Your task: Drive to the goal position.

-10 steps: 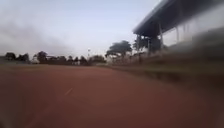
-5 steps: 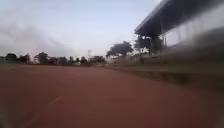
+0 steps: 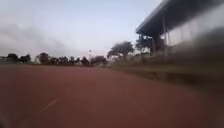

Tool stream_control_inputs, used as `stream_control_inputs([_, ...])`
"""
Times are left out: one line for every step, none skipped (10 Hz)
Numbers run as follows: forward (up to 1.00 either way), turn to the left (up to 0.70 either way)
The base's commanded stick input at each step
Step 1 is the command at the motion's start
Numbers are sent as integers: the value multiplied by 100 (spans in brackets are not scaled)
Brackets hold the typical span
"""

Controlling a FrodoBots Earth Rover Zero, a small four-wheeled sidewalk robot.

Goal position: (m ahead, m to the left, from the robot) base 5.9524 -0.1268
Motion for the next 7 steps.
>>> stream_control_inputs([70,0])
stream_control_inputs([70,0])
stream_control_inputs([70,0])
stream_control_inputs([70,0])
stream_control_inputs([70,0])
stream_control_inputs([70,0])
stream_control_inputs([70,0])
